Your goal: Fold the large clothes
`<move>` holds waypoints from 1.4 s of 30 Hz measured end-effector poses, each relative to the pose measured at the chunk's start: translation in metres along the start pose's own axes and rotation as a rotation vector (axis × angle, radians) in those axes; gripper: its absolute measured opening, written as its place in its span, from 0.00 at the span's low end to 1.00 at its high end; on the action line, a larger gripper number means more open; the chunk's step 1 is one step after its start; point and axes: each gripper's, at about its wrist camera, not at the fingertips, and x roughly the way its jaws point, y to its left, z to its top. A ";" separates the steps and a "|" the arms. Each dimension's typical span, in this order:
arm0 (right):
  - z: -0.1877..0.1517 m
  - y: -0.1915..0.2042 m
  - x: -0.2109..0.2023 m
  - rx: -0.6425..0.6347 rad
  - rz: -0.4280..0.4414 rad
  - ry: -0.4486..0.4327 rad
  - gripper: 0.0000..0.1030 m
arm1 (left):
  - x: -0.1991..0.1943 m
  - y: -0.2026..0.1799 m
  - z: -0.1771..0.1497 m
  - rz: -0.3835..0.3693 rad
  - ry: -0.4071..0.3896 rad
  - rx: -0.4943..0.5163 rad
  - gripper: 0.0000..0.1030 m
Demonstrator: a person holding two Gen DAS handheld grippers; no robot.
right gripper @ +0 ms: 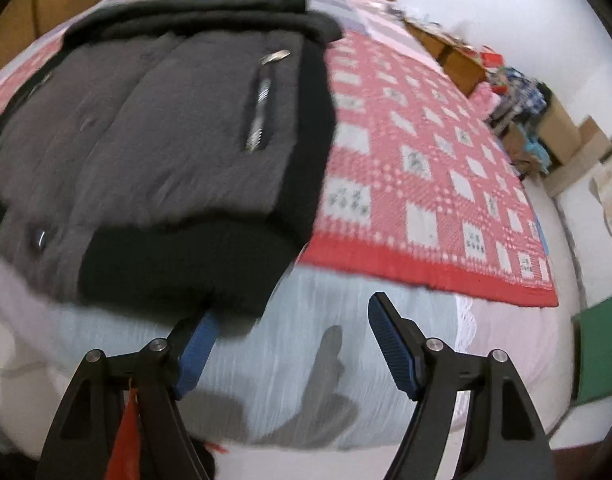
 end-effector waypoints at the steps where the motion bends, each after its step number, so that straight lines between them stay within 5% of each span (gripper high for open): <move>1: 0.002 -0.004 0.001 0.026 -0.002 -0.004 0.75 | -0.002 0.004 0.001 0.014 -0.009 -0.013 0.93; 5: 0.002 0.002 -0.003 0.001 -0.009 0.001 0.75 | -0.001 0.016 0.000 0.031 -0.002 -0.026 0.93; 17: -0.015 0.012 -0.031 -0.191 0.009 -0.012 0.75 | -0.011 0.019 -0.019 -0.079 0.060 0.053 0.93; 25: 0.002 0.011 -0.031 -0.066 0.089 0.009 0.75 | -0.002 0.003 0.008 -0.215 0.034 -0.043 0.93; 29: -0.008 0.027 -0.028 -0.148 0.063 0.009 0.75 | -0.005 -0.012 -0.005 -0.173 0.024 0.079 0.93; 36: -0.027 0.035 -0.026 -0.208 0.054 0.037 0.75 | -0.003 -0.010 -0.030 -0.135 0.063 0.114 0.93; 42: -0.004 0.028 -0.008 -0.110 -0.006 0.025 0.75 | 0.001 -0.013 -0.021 -0.128 0.045 0.115 0.93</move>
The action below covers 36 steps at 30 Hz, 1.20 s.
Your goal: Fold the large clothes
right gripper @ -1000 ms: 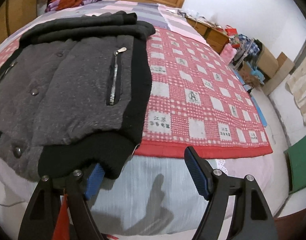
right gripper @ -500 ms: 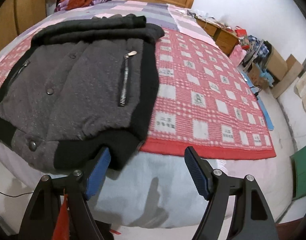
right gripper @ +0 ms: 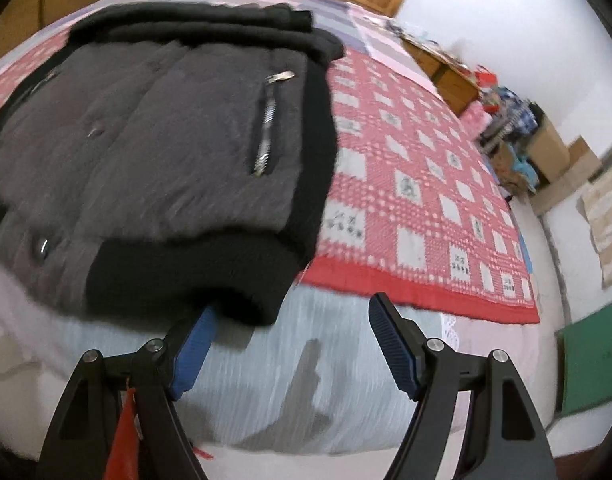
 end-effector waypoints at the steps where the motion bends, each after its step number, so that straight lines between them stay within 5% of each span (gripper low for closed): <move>1: 0.005 -0.005 0.000 0.031 -0.005 -0.009 0.75 | 0.000 0.001 0.001 0.008 -0.002 -0.002 0.93; 7: 0.024 -0.020 -0.004 0.100 -0.003 -0.047 0.75 | -0.011 0.017 0.004 0.047 -0.051 -0.046 0.93; 15: 0.027 -0.015 -0.002 0.106 0.006 -0.022 0.75 | -0.009 -0.003 -0.009 0.019 -0.023 0.076 0.93; 24: 0.030 -0.017 -0.002 0.054 0.007 -0.037 0.75 | 0.000 0.020 0.009 0.083 -0.058 -0.063 0.93; 31: 0.028 -0.019 0.005 0.071 0.018 -0.017 0.75 | -0.003 -0.008 -0.007 0.053 -0.022 0.085 0.91; 36: 0.028 -0.018 0.006 0.063 0.019 -0.019 0.75 | 0.008 0.004 0.016 0.099 -0.065 -0.009 0.89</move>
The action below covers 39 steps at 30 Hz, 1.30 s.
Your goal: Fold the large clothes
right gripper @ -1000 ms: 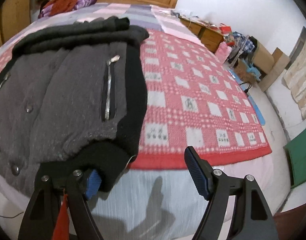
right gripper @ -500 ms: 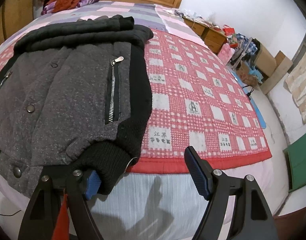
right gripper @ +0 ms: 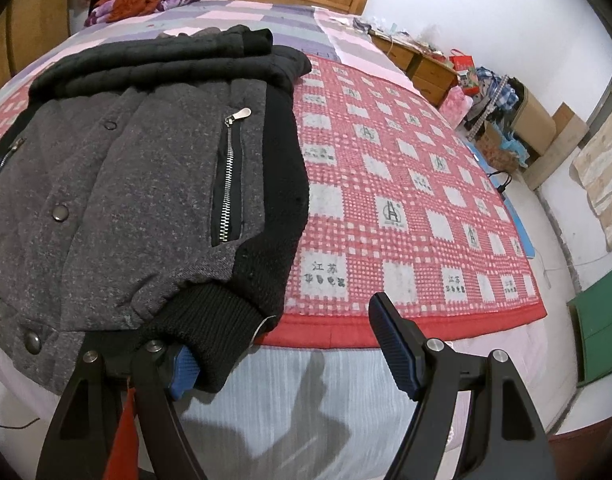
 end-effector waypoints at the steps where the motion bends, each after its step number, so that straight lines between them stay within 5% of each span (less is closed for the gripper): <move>1: 0.000 0.000 0.000 -0.004 0.000 -0.001 0.75 | 0.000 0.001 0.006 0.009 -0.023 -0.006 0.89; 6: 0.000 0.001 0.001 -0.006 0.006 -0.003 0.75 | 0.008 -0.002 0.020 -0.041 -0.016 -0.015 0.83; 11: 0.003 0.005 0.012 0.010 0.019 0.017 0.75 | 0.015 0.000 0.014 -0.111 0.039 -0.016 0.38; 14: 0.003 -0.017 0.019 0.077 0.036 0.019 0.75 | 0.010 -0.001 0.014 -0.137 0.044 -0.022 0.22; 15: 0.002 -0.022 0.021 0.105 0.057 0.027 0.73 | 0.011 -0.002 0.015 -0.145 0.045 -0.027 0.20; 18: 0.000 -0.003 0.020 0.004 0.158 0.045 0.21 | 0.007 -0.004 0.020 -0.171 0.050 -0.051 0.17; 32: 0.018 -0.030 -0.029 0.030 0.214 -0.017 0.14 | -0.045 0.014 0.042 -0.198 0.009 -0.076 0.15; 35: 0.023 -0.034 -0.042 0.024 0.224 -0.032 0.14 | -0.055 0.019 0.039 -0.197 0.018 -0.074 0.06; 39: 0.021 -0.037 -0.058 0.000 0.243 -0.033 0.14 | -0.068 0.025 0.028 -0.193 0.046 -0.058 0.06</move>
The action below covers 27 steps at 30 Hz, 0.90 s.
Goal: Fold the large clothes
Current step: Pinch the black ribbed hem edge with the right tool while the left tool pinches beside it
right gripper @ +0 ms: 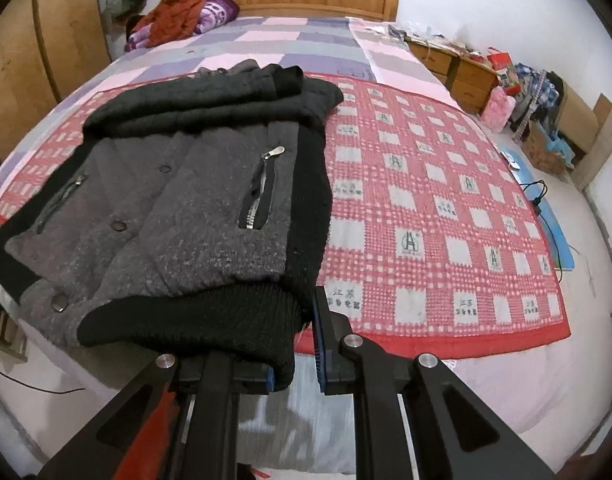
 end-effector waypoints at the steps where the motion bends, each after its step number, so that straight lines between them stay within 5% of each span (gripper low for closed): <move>1: -0.001 0.002 -0.003 -0.013 0.000 0.001 0.13 | -0.003 0.001 -0.003 0.001 0.006 0.001 0.06; 6: -0.010 0.003 -0.007 -0.038 0.001 0.047 0.04 | 0.001 0.021 -0.004 0.037 0.013 -0.055 0.00; 13: -0.003 0.016 0.020 -0.090 0.024 0.078 0.04 | 0.015 0.004 -0.015 -0.060 0.068 -0.002 0.00; 16: -0.003 0.015 0.026 -0.077 0.022 0.089 0.04 | 0.021 -0.011 -0.023 -0.104 0.095 -0.015 0.25; 20: -0.011 0.018 0.032 -0.117 0.023 0.136 0.07 | 0.024 -0.018 -0.018 -0.121 0.064 -0.066 0.43; 27: -0.037 0.028 0.035 -0.213 0.018 0.212 0.11 | 0.037 -0.011 -0.029 -0.095 0.116 -0.105 0.45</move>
